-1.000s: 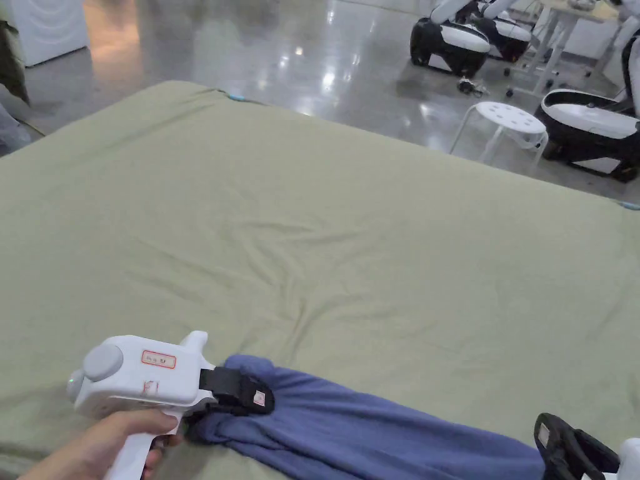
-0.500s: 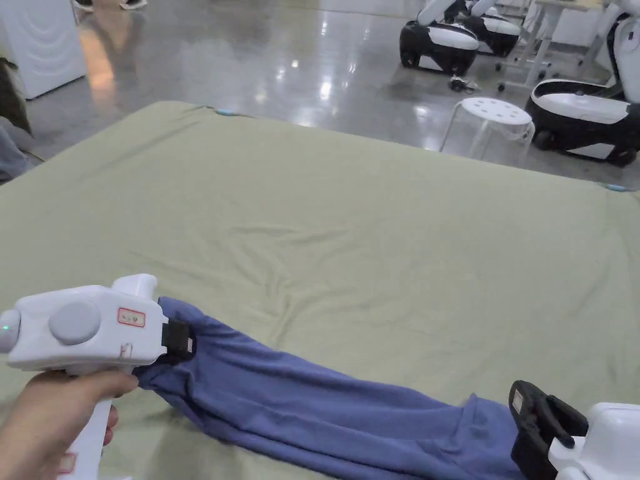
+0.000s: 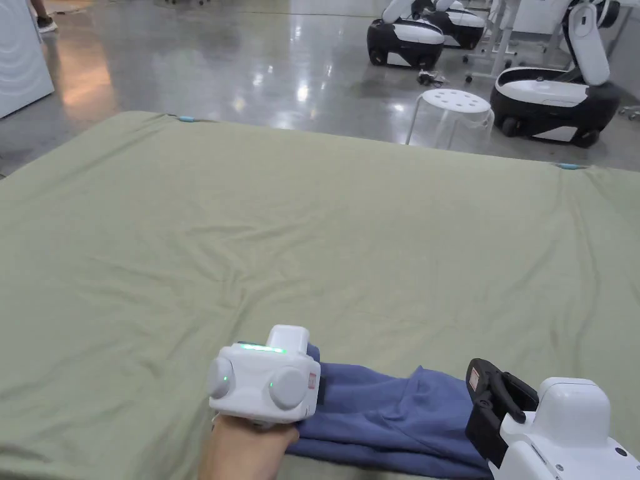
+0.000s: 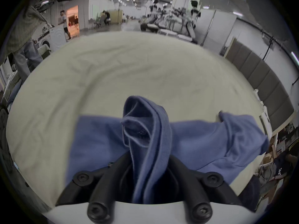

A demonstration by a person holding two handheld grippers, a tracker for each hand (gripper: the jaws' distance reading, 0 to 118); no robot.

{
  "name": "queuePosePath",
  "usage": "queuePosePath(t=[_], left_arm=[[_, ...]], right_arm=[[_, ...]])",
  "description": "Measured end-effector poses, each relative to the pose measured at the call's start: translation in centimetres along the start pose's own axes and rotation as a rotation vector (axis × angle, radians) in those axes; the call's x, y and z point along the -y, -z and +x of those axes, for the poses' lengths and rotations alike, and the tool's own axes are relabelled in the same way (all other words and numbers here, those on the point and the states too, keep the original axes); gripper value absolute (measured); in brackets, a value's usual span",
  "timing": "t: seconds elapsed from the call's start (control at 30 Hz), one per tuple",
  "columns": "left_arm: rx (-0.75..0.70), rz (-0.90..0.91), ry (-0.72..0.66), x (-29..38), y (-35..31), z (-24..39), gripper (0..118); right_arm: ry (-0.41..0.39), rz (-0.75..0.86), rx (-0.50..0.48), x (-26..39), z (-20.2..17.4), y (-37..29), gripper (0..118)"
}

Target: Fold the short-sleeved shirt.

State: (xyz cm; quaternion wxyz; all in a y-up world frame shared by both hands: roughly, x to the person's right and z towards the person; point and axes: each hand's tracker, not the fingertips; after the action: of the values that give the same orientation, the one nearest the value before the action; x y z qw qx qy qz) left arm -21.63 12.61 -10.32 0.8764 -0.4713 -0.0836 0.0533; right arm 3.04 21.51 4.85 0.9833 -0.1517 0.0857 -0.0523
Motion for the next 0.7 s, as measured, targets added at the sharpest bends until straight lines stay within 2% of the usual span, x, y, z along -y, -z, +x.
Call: queuePosePath(t=[0.07, 0.17, 0.23, 0.27, 0.33, 0.4, 0.43, 0.47, 0.57, 0.7], left_arm=[[0.055, 0.036, 0.033, -0.1, -0.9, -0.1, 43], [0.178, 0.021, -0.069, -1.8, -4.0, -2.0, 62], [0.328, 0.107, -0.122, -3.2, -8.0, -4.0, 62], [0.348, 0.148, -0.14, -3.4, -9.6, -5.1, 62], [0.289, 0.258, -0.163, -3.4, -11.9, -7.2, 63], [0.175, 0.318, -0.164, -3.3, -12.5, -9.2, 58], [0.162, 0.32, -0.157, -2.9, -12.1, -9.9, 44], [0.185, 0.284, -0.148, -2.5, -11.0, -10.5, 5], [0.189, 0.147, -0.127, -1.0, -7.1, -9.4, 5], [0.287, 0.042, -0.136, 0.7, -2.5, -6.0, 5]], right_arm=[[-0.004, 0.01, 0.013, -0.1, 0.4, -0.3, 0], [-0.003, 0.015, 0.02, -0.3, 0.9, -0.6, 0], [0.003, 0.021, 0.024, -0.4, 1.1, -0.8, 0], [0.007, 0.022, 0.025, -0.3, 1.2, -0.8, 0], [0.013, 0.02, 0.029, -0.2, 1.2, -0.8, 0], [0.021, 0.015, 0.034, 0.0, 1.4, -0.6, 0], [0.028, 0.012, 0.036, 0.1, 1.5, -0.5, 0], [0.037, 0.006, 0.037, 0.3, 1.5, -0.3, 0], [0.051, -0.009, 0.035, 0.6, 1.5, 0.1, 0], [0.054, -0.019, 0.033, 0.8, 1.5, 0.3, 0]])
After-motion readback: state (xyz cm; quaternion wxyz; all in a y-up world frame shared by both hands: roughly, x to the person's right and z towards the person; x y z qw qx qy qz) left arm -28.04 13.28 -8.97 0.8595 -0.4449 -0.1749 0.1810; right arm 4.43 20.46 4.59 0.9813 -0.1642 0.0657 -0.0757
